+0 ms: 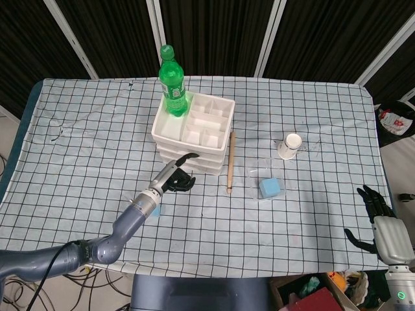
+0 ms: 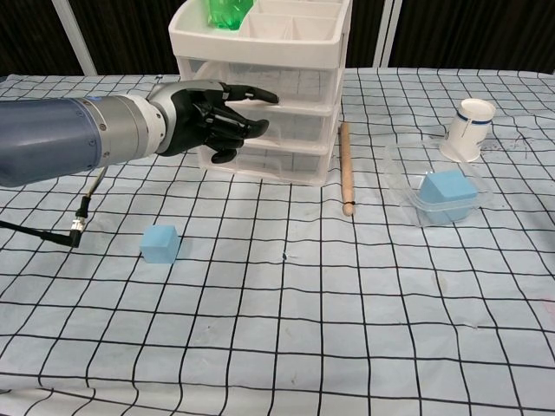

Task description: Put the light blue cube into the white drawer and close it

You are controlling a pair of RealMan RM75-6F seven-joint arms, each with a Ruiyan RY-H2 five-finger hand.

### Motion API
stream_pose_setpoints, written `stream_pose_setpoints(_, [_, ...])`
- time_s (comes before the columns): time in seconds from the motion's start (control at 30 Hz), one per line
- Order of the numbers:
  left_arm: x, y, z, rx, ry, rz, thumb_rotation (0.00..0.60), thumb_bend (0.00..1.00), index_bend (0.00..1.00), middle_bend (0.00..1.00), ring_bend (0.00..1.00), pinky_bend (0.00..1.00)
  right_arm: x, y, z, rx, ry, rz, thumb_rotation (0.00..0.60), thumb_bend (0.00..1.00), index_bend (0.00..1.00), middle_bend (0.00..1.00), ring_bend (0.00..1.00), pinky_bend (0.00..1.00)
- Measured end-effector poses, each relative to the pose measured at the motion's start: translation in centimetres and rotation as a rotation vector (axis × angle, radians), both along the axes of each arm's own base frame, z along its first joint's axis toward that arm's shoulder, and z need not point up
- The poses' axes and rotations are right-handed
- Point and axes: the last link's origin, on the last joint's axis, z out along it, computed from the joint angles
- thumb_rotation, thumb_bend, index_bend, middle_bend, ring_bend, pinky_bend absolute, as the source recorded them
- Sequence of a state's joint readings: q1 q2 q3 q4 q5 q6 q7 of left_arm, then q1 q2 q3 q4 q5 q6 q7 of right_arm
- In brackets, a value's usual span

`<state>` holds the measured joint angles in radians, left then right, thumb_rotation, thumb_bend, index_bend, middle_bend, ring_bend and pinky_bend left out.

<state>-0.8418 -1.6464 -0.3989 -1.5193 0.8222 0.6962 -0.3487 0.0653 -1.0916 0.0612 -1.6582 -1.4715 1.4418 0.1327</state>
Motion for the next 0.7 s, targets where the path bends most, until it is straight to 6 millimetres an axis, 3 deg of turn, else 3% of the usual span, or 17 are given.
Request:
stream_pose_setpoints(0.3, [-0.07,-0.14,-0.06,-0.007,-0.005,0.001,0.6,0.51,0.2,0.96,0.91,0.84,0.03,0.02,-0.01,0.0,0.0,0.001,0.6,0.24,0.0,0.0,0.0,0.18])
stream_pose_setpoints(0.7, [-0.07,-0.87,0.11,-0.024,-0.007,-0.013,0.6,0.51,0.22,0.96,0.91,0.84,0.05,0.05,-0.02,0.001,0.002,0.003,0.6,0.24,0.0,0.0,0.0,0.18])
